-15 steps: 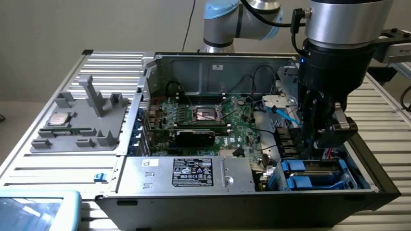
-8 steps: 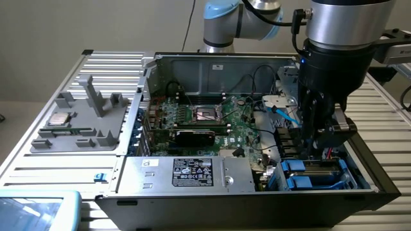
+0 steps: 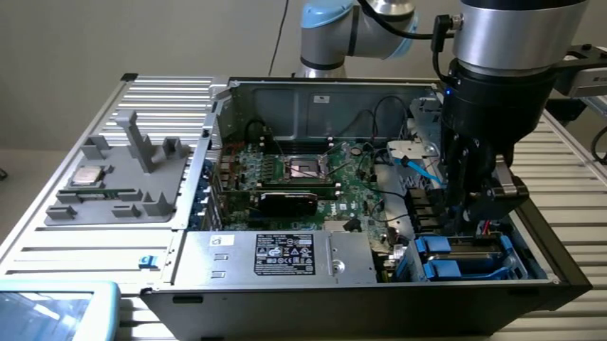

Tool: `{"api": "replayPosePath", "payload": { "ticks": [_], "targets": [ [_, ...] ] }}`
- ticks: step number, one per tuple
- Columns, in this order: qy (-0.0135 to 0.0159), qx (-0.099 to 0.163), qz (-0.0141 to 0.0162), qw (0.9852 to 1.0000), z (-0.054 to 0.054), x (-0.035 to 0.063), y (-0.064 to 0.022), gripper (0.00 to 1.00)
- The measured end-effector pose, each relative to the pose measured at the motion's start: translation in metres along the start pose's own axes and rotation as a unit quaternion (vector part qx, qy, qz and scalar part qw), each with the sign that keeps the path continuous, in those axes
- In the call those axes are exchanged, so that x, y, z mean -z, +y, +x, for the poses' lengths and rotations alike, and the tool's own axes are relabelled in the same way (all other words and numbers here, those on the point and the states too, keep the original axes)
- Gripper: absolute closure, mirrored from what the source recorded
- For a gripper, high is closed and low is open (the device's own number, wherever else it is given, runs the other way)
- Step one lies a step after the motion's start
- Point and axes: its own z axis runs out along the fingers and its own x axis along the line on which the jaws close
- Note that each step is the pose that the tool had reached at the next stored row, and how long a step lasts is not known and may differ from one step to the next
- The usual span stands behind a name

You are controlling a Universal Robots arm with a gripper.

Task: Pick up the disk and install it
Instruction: 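Insert the first disk wire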

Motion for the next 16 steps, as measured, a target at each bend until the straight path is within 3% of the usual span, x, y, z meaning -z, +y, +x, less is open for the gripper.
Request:
{"api": "replayPosePath", "payload": {
  "ticks": [9, 12, 13, 16],
  "targets": [
    [0.0135, -0.002, 0.0012, 0.9999, -0.0022, -0.0005, 0.0001, 0.57],
    [0.0179, -0.003, 0.0015, 0.9998, -0.0032, -0.0007, 0.0002, 0.6],
    [0.0192, -0.003, 0.0017, 0.9998, -0.0036, -0.0007, 0.0002, 0.67],
    [0.0255, -0.004, 0.0022, 0.9997, -0.0046, -0.0009, 0.0004, 0.67]
  ]
}}
